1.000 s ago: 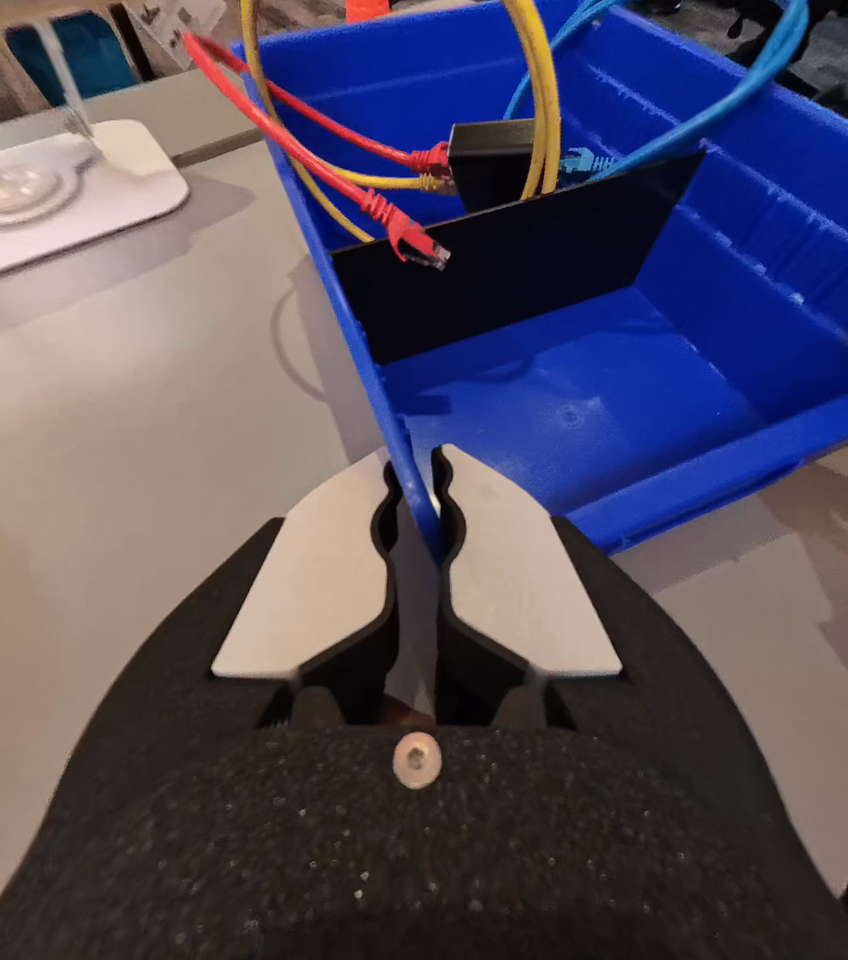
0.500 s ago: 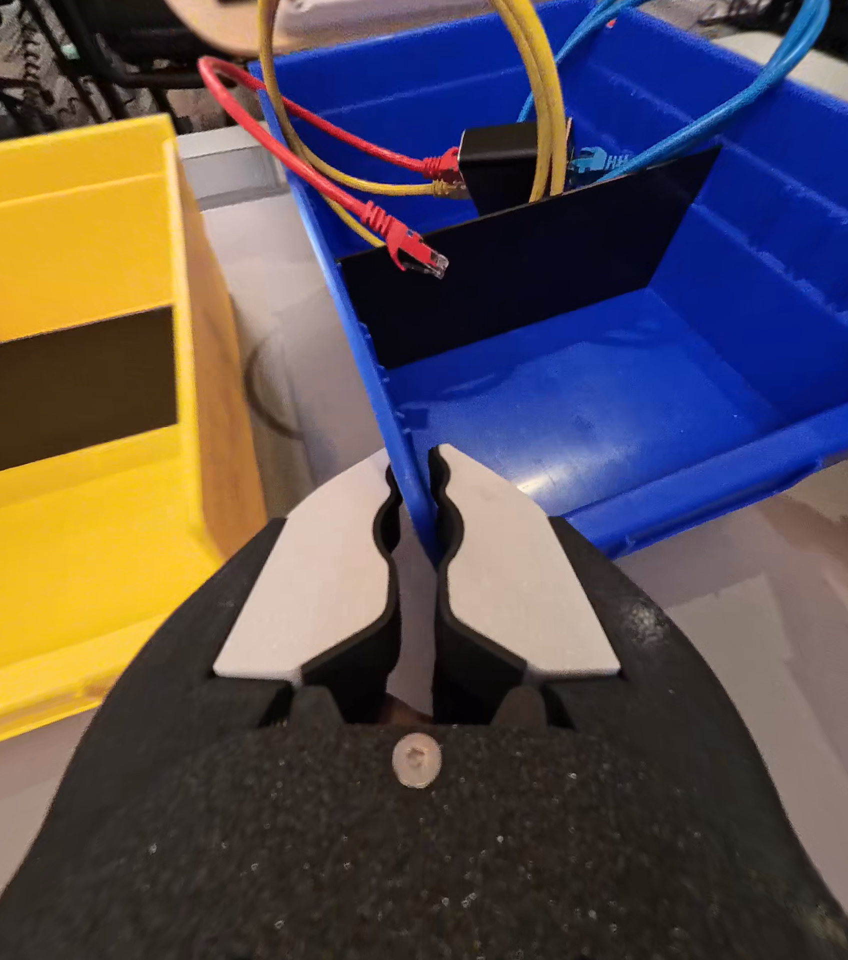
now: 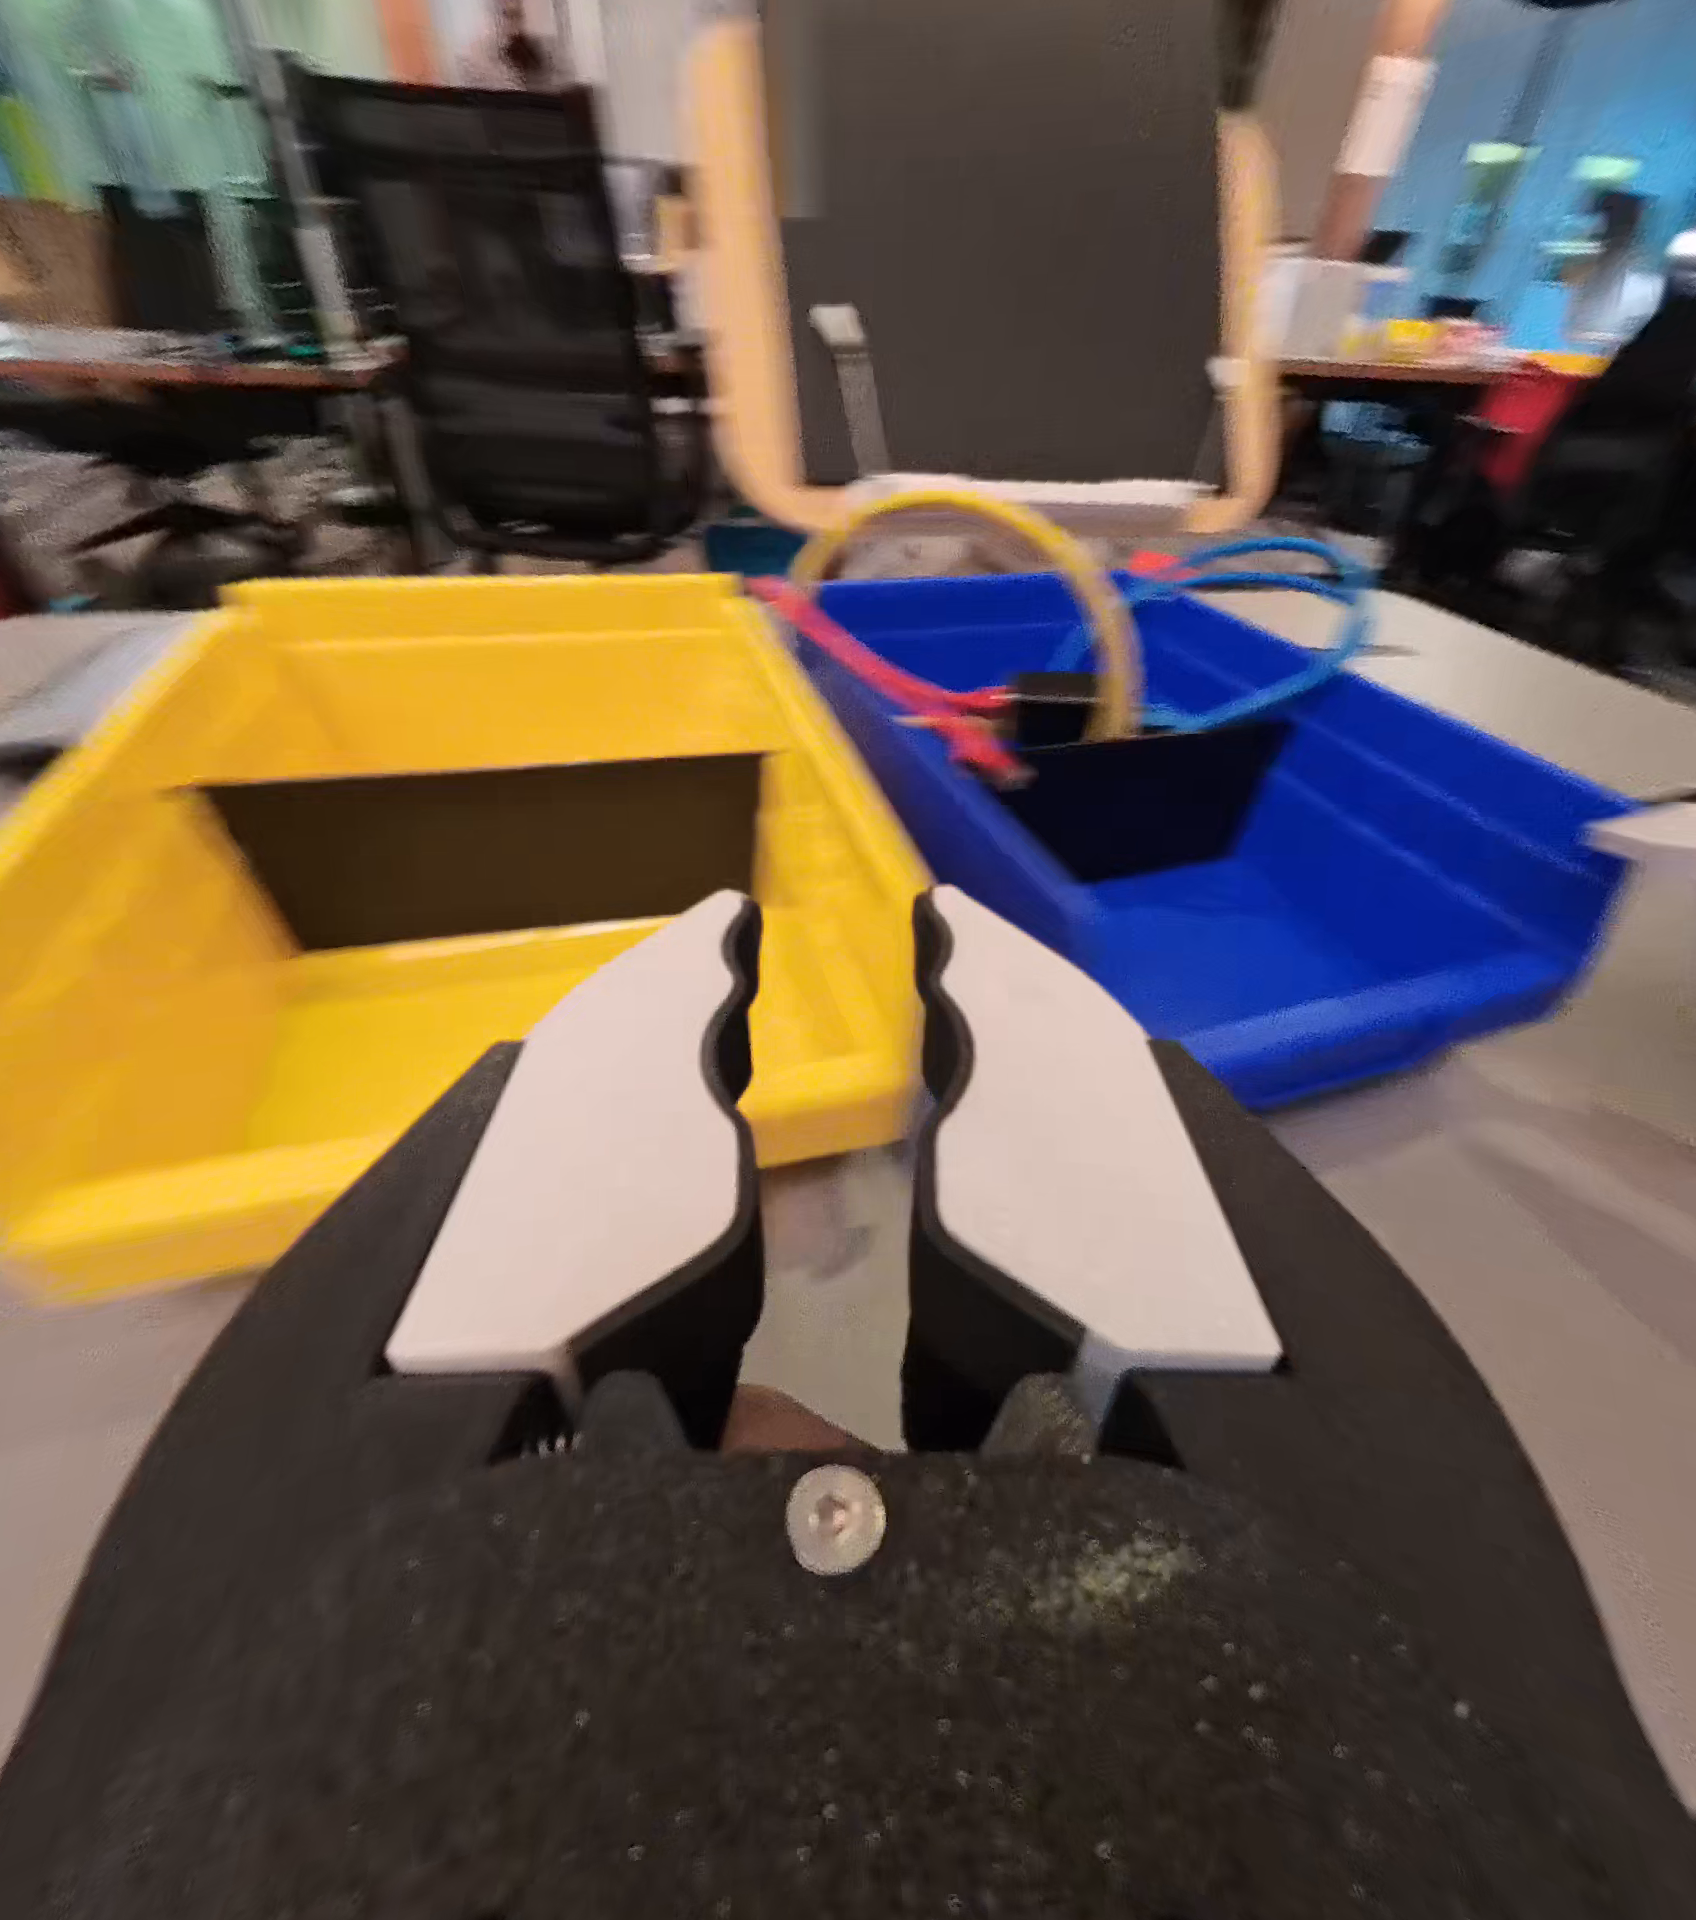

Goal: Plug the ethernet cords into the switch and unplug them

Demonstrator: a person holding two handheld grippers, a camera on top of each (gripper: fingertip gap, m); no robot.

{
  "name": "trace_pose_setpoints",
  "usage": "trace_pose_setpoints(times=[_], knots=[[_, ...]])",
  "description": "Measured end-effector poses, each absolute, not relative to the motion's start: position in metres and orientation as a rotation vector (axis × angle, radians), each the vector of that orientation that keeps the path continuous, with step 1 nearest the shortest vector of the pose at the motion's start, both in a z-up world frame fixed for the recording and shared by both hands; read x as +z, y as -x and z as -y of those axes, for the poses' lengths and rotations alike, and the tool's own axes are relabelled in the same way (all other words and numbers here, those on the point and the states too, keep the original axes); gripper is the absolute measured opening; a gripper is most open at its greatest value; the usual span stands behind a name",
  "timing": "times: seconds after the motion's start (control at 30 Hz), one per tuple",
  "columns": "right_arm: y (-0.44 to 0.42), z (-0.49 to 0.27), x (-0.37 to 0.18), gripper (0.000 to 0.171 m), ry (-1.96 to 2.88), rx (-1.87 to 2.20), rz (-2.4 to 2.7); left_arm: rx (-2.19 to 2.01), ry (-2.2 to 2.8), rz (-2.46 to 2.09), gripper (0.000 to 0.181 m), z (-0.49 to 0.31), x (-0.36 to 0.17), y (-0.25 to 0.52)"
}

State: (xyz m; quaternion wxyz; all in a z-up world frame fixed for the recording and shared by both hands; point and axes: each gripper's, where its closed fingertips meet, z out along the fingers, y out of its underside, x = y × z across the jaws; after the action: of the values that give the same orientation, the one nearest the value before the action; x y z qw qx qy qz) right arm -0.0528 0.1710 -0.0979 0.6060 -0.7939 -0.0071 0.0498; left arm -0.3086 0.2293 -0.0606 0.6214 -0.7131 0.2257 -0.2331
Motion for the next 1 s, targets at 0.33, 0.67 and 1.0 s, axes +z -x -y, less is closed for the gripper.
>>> trace_pose_setpoints(times=[0.33,0.67,1.0], knots=[[0.067,-0.177,-0.105,0.031,1.825,-0.093,0.163,-0.155,1.928,-0.357,0.049,-0.313,-0.120,0.482],[0.044,-0.151,-0.125,0.033,1.924,0.052,0.100,-0.393,1.982,-0.377,0.024,-0.346,-0.128,0.458],[0.050,-0.127,-0.107,0.031,1.803,-0.076,0.272,-0.319,2.062,-0.359,0.002,-0.360,-0.135,0.444]])
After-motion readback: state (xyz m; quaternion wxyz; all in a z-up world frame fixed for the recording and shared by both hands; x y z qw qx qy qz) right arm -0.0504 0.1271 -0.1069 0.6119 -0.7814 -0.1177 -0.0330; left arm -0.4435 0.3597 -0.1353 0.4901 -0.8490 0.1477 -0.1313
